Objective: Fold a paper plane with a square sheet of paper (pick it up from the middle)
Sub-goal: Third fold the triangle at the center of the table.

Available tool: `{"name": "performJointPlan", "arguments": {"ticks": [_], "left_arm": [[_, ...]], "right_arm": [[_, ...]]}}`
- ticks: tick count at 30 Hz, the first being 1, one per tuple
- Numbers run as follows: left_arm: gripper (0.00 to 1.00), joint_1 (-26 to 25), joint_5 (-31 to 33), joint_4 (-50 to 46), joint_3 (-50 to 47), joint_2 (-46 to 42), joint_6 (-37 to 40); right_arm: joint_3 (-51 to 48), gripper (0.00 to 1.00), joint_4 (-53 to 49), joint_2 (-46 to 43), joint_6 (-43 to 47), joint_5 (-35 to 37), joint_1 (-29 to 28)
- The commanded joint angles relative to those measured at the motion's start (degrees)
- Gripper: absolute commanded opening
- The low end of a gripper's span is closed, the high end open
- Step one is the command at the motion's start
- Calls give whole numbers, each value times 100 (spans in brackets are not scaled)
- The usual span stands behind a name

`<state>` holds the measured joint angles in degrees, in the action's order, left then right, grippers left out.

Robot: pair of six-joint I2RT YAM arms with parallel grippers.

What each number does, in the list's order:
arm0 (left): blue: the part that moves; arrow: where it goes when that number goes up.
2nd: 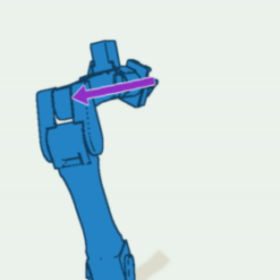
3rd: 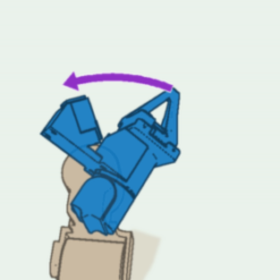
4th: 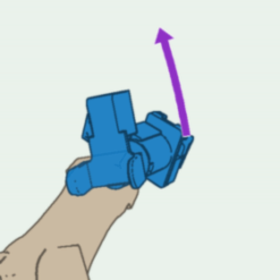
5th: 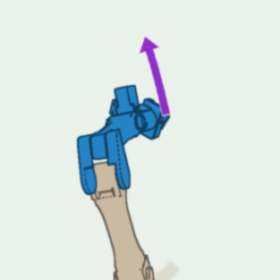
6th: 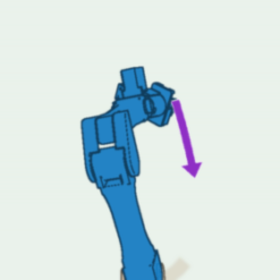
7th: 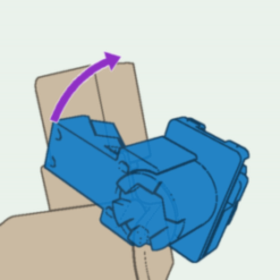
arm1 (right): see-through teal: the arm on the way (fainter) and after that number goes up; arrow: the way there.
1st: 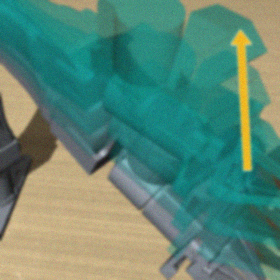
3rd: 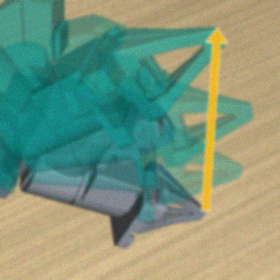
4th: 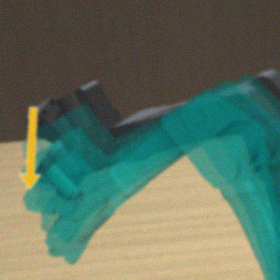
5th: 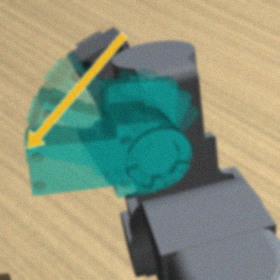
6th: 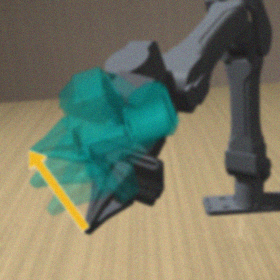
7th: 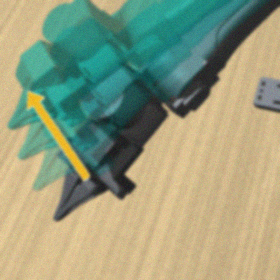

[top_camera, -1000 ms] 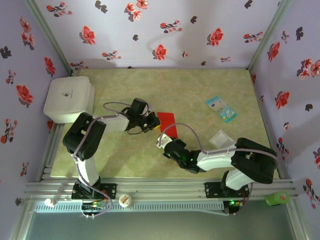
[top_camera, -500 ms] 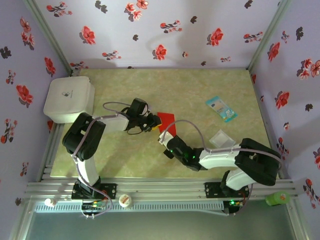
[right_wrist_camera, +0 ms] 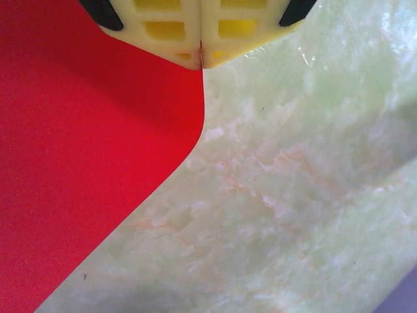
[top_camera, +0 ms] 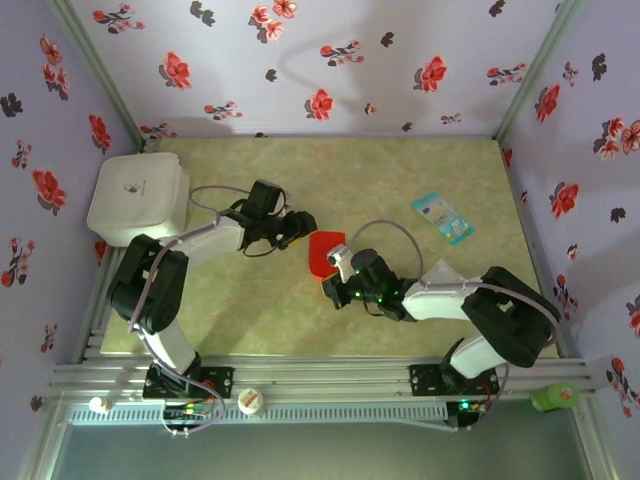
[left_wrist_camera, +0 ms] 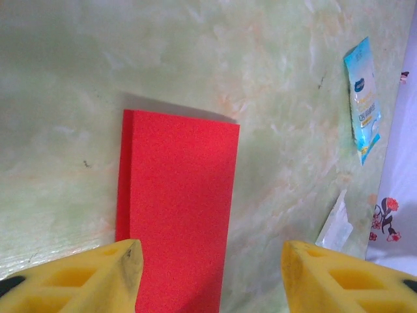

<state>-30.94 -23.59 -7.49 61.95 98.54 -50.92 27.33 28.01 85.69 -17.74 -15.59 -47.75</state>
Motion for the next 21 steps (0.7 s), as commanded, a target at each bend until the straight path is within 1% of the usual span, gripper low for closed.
{"name": "performJointPlan", "arguments": {"ticks": [1, 4, 9, 12, 16, 21], "left_arm": [[55, 35, -116, -235, 388, 174, 314], [47, 27, -327, -309, 688, 422, 423], [31, 9, -564, -535, 1151, 929, 579], [26, -42, -645, -629, 1395, 1235, 602], [25, -162, -762, -753, 1635, 1600, 643], [24, -245, -763, -794, 1766, 1948, 675]], "right_arm": [[123, 0, 479, 196, -622, -816, 232], [131, 0, 617, 320, -870, -1092, 428], [200, 0, 666, 461, -1067, -1348, 591], [223, 0, 644, 526, -1148, -1400, 643], [242, 0, 619, 604, -1268, -1490, 731], [234, 0, 625, 665, -1334, -1543, 776]]}}
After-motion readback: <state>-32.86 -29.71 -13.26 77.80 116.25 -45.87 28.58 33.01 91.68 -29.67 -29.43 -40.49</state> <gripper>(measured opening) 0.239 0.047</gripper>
